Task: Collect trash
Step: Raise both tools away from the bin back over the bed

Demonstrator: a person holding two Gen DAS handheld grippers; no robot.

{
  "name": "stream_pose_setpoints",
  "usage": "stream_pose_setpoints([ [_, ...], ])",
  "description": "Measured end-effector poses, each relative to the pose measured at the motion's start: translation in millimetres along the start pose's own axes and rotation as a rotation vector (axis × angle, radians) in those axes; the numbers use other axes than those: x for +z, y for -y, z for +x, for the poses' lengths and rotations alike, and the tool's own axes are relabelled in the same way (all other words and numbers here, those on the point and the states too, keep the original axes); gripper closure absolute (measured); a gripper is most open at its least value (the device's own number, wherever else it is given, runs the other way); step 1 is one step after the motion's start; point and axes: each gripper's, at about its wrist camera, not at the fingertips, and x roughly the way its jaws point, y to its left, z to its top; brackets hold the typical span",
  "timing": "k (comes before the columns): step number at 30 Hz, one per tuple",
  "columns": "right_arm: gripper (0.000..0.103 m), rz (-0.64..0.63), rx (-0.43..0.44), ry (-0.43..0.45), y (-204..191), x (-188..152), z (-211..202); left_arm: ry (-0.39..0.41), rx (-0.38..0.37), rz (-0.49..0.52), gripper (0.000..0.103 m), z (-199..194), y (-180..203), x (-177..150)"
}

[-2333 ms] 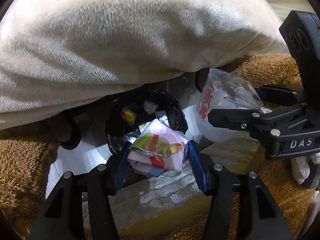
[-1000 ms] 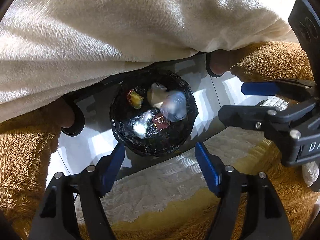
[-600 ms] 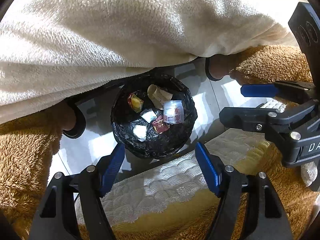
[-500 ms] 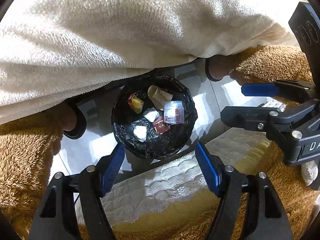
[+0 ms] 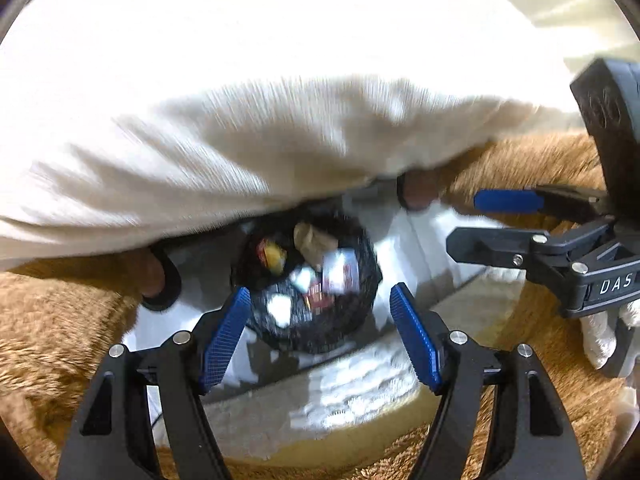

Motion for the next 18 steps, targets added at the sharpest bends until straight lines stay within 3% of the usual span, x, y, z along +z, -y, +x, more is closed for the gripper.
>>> stream_pose_setpoints([
  [6, 0.019, -0.03, 0.019, 0.211, -11.6, 2.0, -50.3, 0.176, 0.005, -0.003, 0.032, -40.6, -0.5, 5.2],
  [14, 0.019, -0.175, 0.002, 0.346, -33.1, 34.3, -85.6, 0.325, 0.036, 0.011, 0.032, -84.5, -17.1, 37.0],
  [18, 0.019, -0.238, -0.011, 0.39, -41.8, 67.3, -95.2, 0.39, 0.049, -0.02, 0.032, -104.7, -37.8, 57.0],
])
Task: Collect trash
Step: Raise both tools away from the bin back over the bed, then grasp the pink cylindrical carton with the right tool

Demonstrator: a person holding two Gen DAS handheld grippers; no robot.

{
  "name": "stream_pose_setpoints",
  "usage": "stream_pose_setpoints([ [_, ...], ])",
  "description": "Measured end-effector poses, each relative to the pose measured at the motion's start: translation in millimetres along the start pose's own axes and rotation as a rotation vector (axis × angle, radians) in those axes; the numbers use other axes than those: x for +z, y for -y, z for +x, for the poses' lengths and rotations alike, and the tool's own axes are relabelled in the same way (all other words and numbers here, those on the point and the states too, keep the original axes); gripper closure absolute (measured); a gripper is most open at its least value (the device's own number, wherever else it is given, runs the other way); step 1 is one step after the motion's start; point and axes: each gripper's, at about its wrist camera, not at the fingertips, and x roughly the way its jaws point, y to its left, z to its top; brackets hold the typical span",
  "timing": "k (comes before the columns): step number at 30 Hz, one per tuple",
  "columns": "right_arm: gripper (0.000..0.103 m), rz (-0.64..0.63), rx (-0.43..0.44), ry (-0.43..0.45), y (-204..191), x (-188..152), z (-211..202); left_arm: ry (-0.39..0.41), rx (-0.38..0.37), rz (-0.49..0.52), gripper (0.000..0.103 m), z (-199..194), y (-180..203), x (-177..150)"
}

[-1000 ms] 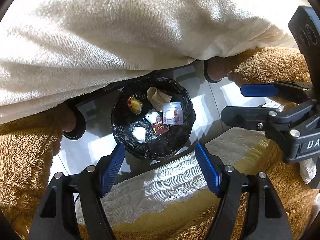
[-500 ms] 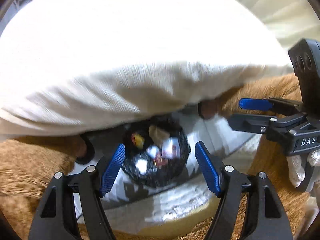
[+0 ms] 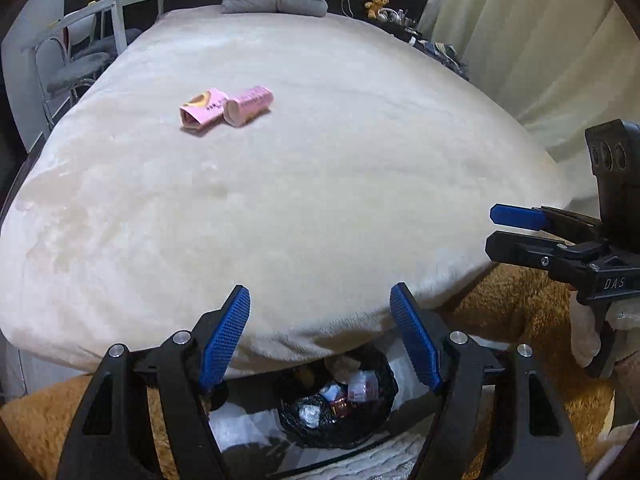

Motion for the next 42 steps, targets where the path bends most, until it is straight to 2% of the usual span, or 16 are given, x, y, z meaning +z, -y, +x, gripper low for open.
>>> stream_pose_setpoints([
  [8, 0.019, -0.126, 0.004, 0.031, -3.5, 66.5, 31.5, 0.112, 0.034, -0.058, 0.03, -17.5, -48.6, 49.6],
  [9, 0.019, -0.14, 0.005, 0.029, -4.8, 76.1, 39.7, 0.121, 0.037, -0.064, 0.026, -19.5, -53.7, 54.1],
  [11, 0.015, -0.165, 0.008, 0.032, -8.7, 86.5, 51.0, 0.134, 0.038, -0.093, 0.022, -20.3, -65.2, 62.6],
  [14, 0.008, -0.193, 0.021, 0.031, -13.8, 105.3, 73.2, 0.155, 0.019, -0.144, 0.022, -21.2, -84.6, 73.6],
  [17, 0.006, -0.199, 0.041, 0.016, -16.4, 123.7, 96.5, 0.17, 0.016, -0.164, 0.022, -19.9, -100.3, 84.3],
  [24, 0.006, -0.267, 0.01, 0.008, -22.5, 159.3, 148.6, 0.179, 0.012, -0.227, 0.015, -13.9, -130.0, 102.2],
  [26, 0.006, -0.261, 0.015, -0.002, -21.0, 167.2, 161.0, 0.187, 0.016, -0.238, 0.007, -13.2, -135.0, 104.3],
  [27, 0.006, -0.262, 0.019, -0.007, -20.7, 171.4, 168.1, 0.185, 0.017, -0.251, 0.006, -11.7, -138.1, 105.6],
  [33, 0.006, -0.263, 0.046, -0.025, -18.2, 185.4, 188.4, 0.153, 0.017, -0.275, 0.006, -0.3, -146.6, 109.2],
  [36, 0.007, -0.28, 0.058, -0.03, -19.8, 189.2, 195.9, 0.14, 0.057, -0.281, 0.006, 6.1, -148.8, 109.8],
  [38, 0.02, -0.312, 0.055, -0.045, -22.7, 189.8, 200.4, 0.12, 0.059, -0.292, 0.006, 10.3, -152.4, 109.0],
  [39, 0.031, -0.319, 0.045, -0.057, -23.3, 189.6, 202.2, 0.113, 0.058, -0.293, 0.006, 12.1, -153.3, 107.8],
  [42, 0.041, -0.346, 0.039, -0.078, -25.1, 187.1, 203.8, 0.088, 0.07, -0.286, 0.006, 17.4, -153.8, 106.4],
])
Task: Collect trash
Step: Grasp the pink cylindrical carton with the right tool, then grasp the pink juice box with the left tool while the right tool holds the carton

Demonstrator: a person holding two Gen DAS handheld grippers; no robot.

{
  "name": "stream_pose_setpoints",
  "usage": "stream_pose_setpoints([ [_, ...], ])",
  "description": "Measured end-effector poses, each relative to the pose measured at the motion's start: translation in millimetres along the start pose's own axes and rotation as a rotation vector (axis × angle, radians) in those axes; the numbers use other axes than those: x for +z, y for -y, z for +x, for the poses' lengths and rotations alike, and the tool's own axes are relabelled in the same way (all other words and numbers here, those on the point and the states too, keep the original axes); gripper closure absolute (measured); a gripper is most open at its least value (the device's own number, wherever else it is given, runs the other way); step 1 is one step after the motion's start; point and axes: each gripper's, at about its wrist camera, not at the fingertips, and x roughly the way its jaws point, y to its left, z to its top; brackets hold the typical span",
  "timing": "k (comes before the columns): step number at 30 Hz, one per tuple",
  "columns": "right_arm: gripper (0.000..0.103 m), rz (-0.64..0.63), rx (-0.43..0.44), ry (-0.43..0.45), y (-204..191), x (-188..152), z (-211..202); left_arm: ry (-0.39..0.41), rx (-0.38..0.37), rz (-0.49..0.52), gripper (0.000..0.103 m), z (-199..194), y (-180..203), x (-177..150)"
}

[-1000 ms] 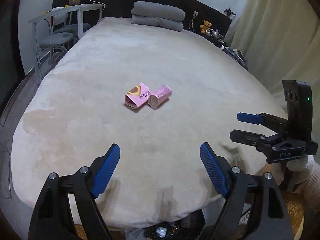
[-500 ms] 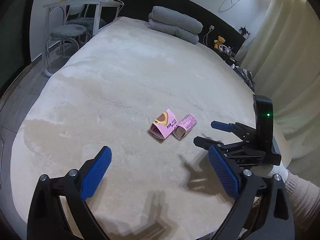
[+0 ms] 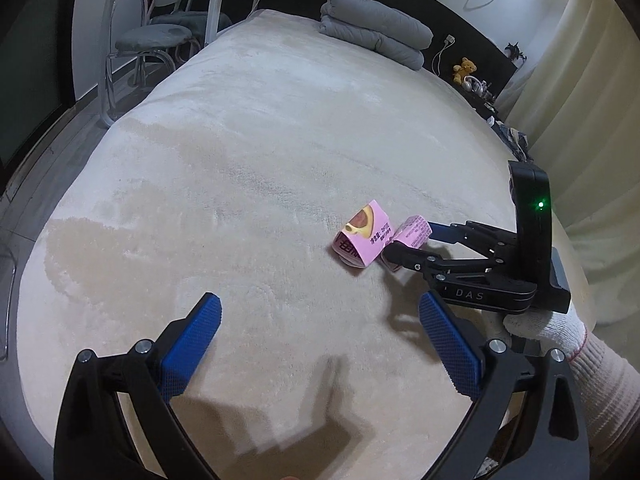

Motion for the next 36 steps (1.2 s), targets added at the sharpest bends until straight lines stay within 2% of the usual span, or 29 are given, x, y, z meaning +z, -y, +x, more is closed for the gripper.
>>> stream_pose_setpoints([
  [9, 0.041, 0.037, 0.009, 0.058, 6.2, -6.7, -39.7, -0.043, 0.043, 0.029, 0.006, 21.6, 4.5, 5.5],
  [14, 0.041, 0.088, 0.0, 0.096, 14.1, -14.2, -67.6, -0.074, 0.018, 0.004, 0.006, 39.4, 11.4, 14.5],
  [16, 0.041, 0.114, -0.005, 0.103, 19.2, -17.8, -79.1, -0.08, -0.022, -0.035, 0.006, 46.4, 11.9, 20.7],
  [19, 0.041, 0.15, -0.013, 0.116, 27.6, -23.8, -93.3, -0.093, -0.101, -0.153, 0.006, 58.3, 5.8, 31.6],
  [26, 0.041, 0.187, -0.026, 0.116, 39.6, -35.8, -108.6, -0.106, -0.161, -0.32, 0.006, 88.4, -0.3, 49.7],
  [33, 0.041, 0.194, -0.029, 0.104, 44.2, -43.0, -113.3, -0.149, -0.117, -0.372, 0.006, 113.8, 12.3, 59.3],
  [36, 0.041, 0.198, -0.029, 0.099, 45.5, -44.9, -113.6, -0.162, -0.049, -0.362, 0.006, 122.7, 22.0, 62.9],
])
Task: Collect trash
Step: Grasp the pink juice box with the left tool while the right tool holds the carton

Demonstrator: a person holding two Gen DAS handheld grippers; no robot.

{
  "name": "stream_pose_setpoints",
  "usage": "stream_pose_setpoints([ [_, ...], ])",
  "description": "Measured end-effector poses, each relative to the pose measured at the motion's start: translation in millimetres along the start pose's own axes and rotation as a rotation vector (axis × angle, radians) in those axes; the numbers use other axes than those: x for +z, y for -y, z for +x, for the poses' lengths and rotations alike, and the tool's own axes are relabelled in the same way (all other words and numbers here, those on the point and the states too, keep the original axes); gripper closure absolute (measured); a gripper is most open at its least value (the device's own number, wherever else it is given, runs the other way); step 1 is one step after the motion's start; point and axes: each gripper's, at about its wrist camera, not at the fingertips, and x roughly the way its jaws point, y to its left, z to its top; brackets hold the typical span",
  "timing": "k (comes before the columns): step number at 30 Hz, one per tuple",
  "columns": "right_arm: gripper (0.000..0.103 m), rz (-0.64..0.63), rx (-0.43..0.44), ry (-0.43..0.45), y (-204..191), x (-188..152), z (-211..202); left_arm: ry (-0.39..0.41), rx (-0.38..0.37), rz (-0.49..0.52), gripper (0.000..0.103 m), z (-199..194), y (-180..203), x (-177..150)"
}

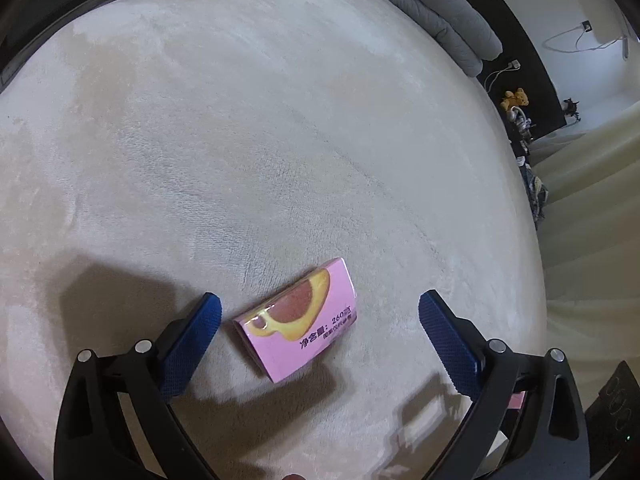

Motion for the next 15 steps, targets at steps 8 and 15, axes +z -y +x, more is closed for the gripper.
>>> stream_pose_setpoints([
  [8, 0.041, 0.014, -0.006, -0.005, 5.1, -1.2, 0.3, 0.014, 0.146, 0.091, 0.012, 16.0, 23.1, -6.8],
  [15, 0.041, 0.022, -0.019, -0.019, 7.8, -3.5, 1.6, 0.04, 0.18, 0.115, 0.039, 10.4, 16.7, -5.5],
])
